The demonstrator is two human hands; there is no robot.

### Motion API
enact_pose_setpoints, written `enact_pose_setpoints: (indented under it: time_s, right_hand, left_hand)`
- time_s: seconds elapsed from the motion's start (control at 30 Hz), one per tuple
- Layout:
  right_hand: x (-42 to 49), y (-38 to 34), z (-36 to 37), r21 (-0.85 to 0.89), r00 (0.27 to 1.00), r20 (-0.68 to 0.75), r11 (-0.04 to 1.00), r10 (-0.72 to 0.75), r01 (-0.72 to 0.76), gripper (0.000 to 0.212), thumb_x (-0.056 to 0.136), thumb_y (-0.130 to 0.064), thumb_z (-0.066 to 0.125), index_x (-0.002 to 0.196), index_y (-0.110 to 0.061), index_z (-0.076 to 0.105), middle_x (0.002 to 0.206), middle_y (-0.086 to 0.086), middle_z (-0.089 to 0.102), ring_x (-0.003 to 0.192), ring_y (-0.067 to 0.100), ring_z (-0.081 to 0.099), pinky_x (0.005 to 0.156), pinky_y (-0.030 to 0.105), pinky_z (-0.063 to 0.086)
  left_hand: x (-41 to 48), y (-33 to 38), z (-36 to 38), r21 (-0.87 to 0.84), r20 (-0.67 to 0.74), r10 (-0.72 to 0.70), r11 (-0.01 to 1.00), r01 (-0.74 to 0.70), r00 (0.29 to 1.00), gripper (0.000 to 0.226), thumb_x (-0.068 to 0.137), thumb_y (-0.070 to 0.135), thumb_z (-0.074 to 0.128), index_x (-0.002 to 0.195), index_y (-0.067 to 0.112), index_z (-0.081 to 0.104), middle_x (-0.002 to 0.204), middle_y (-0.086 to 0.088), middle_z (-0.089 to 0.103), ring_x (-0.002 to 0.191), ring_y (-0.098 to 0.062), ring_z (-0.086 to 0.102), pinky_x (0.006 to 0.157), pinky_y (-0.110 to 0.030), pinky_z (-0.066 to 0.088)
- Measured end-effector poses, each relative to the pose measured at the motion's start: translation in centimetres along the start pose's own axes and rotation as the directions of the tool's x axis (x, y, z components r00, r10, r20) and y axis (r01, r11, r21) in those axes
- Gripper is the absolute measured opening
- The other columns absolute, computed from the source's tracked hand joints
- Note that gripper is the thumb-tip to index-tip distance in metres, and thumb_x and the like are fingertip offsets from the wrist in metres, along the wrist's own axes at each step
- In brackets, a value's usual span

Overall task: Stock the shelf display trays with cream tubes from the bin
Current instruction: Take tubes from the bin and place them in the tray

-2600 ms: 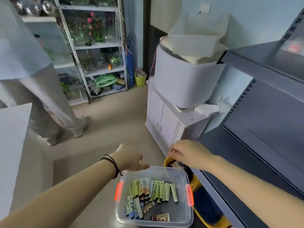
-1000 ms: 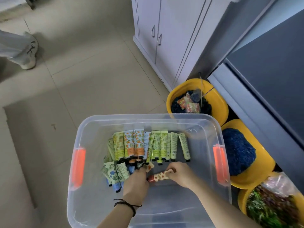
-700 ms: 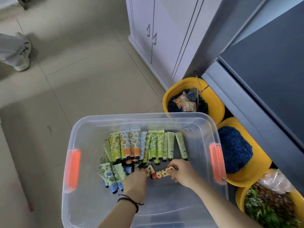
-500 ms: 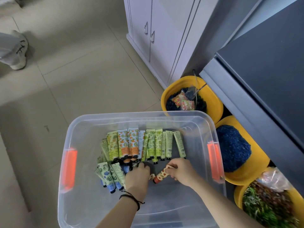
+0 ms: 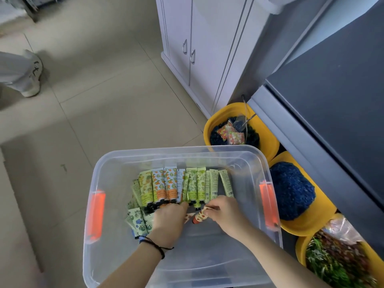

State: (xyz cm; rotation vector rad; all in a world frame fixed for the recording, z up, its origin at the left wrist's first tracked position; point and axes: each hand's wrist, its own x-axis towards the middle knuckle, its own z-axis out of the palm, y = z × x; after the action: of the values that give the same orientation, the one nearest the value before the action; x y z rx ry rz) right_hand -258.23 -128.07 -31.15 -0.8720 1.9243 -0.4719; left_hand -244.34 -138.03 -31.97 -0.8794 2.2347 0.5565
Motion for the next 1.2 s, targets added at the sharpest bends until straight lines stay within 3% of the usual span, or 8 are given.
enact_pose_setpoints:
  time_s: [0.2, 0.33, 0.43, 0.5, 0.57, 0.67, 0.87, 1.2]
  right_hand:
    - [-1.7, -4.2, -3.1, -0.045, 0.982, -0.109, 0.988, -0.155, 0.15, 0.036, 0.091, -0.018, 0.062, 0.064, 0.003, 0.053, 0.065, 0.014, 0.044, 0.064, 0.018, 0.042, 0.061, 0.032, 0.031]
    - [-3.3, -8.9, -6.7, -0.077, 0.96, -0.151, 0.971, -0.235, 0.226, 0.022, 0.096, -0.019, 0.056, 0.091, -0.003, 0.071, 0.087, 0.01, 0.062, 0.086, 0.02, 0.056, 0.08, 0.034, 0.045]
    - [-5.5, -13.6, -9.4, -0.136, 0.946, -0.159, 0.955, -0.283, 0.263, 0.026, 0.099, -0.022, 0.05, 0.109, -0.01, 0.07, 0.097, -0.001, 0.06, 0.091, 0.011, 0.056, 0.078, 0.016, 0.04]
    - [-7.3, -17.3, -11.3, -0.192, 0.92, -0.191, 0.932, -0.343, 0.308, 0.023, 0.099, -0.024, 0.049, 0.097, -0.017, 0.071, 0.086, -0.009, 0.052, 0.078, 0.002, 0.048, 0.07, 0.015, 0.035]
    - [-9.2, -21.2, -13.4, -0.199, 0.894, -0.22, 0.915, -0.391, 0.351, 0.03, 0.098, -0.026, 0.052, 0.068, -0.027, 0.058, 0.074, -0.007, 0.044, 0.067, 0.006, 0.045, 0.065, 0.027, 0.034]
    - [-12.3, -26.9, -16.8, -0.172, 0.849, -0.308, 0.903, -0.429, 0.394, 0.031, 0.095, -0.028, 0.056, 0.067, -0.016, 0.062, 0.07, 0.004, 0.051, 0.067, 0.021, 0.051, 0.065, 0.037, 0.039]
    - [-18.8, -37.3, -23.9, -0.141, 0.689, -0.521, 0.847, -0.504, 0.513, 0.011, 0.089, -0.028, 0.065, 0.088, -0.021, 0.074, 0.084, -0.005, 0.071, 0.079, 0.008, 0.062, 0.074, 0.03, 0.049]
    - [-33.6, -50.5, -35.9, -0.218, 0.454, -0.674, 0.744, -0.583, 0.631, 0.014, 0.086, -0.021, 0.069, 0.074, -0.027, 0.069, 0.075, -0.013, 0.069, 0.077, -0.002, 0.061, 0.064, 0.008, 0.045]
  left_hand:
    - [-3.1, -1.4, -5.5, -0.099, -0.139, 0.023, 0.994, -0.037, 0.99, 0.02, 0.093, 0.021, 0.044, 0.112, 0.025, 0.047, 0.108, -0.002, 0.06, 0.101, -0.027, 0.059, 0.07, -0.032, 0.042]
    - [-5.1, -2.8, -10.5, -0.17, -0.261, -0.018, 0.985, -0.028, 0.965, 0.018, 0.092, 0.027, 0.046, 0.108, 0.03, 0.052, 0.107, 0.004, 0.065, 0.098, -0.023, 0.062, 0.075, -0.032, 0.049]
    - [-8.0, -3.5, -15.6, -0.212, -0.34, -0.029, 0.976, -0.046, 0.94, 0.019, 0.092, 0.036, 0.046, 0.106, 0.03, 0.056, 0.106, 0.006, 0.067, 0.098, -0.021, 0.062, 0.076, -0.032, 0.049]
    - [-10.6, -3.8, -19.8, -0.215, -0.399, -0.022, 0.974, -0.07, 0.916, 0.02, 0.093, 0.041, 0.044, 0.105, 0.03, 0.056, 0.103, 0.007, 0.067, 0.098, -0.02, 0.062, 0.075, -0.031, 0.048]
    - [-13.5, -4.0, -24.0, -0.239, -0.458, -0.022, 0.966, -0.099, 0.889, 0.021, 0.094, 0.044, 0.042, 0.101, 0.03, 0.056, 0.098, 0.006, 0.066, 0.093, -0.021, 0.061, 0.07, -0.03, 0.045]
    - [-17.9, -4.7, -30.3, -0.305, -0.532, -0.038, 0.941, -0.149, 0.846, 0.017, 0.093, 0.043, 0.044, 0.098, 0.03, 0.055, 0.097, 0.006, 0.067, 0.092, -0.021, 0.062, 0.072, -0.031, 0.049]
    - [-26.6, -4.8, -42.1, -0.4, -0.69, -0.026, 0.846, -0.352, 0.723, 0.015, 0.092, 0.034, 0.05, 0.091, 0.019, 0.053, 0.088, -0.002, 0.068, 0.086, -0.024, 0.064, 0.077, -0.042, 0.052]
    - [-42.7, 1.0, -57.9, -0.163, -0.889, 0.174, 0.743, -0.649, 0.423, 0.012, 0.093, 0.028, 0.052, 0.092, 0.038, 0.059, 0.085, 0.01, 0.072, 0.07, 0.004, 0.063, 0.061, -0.02, 0.046]
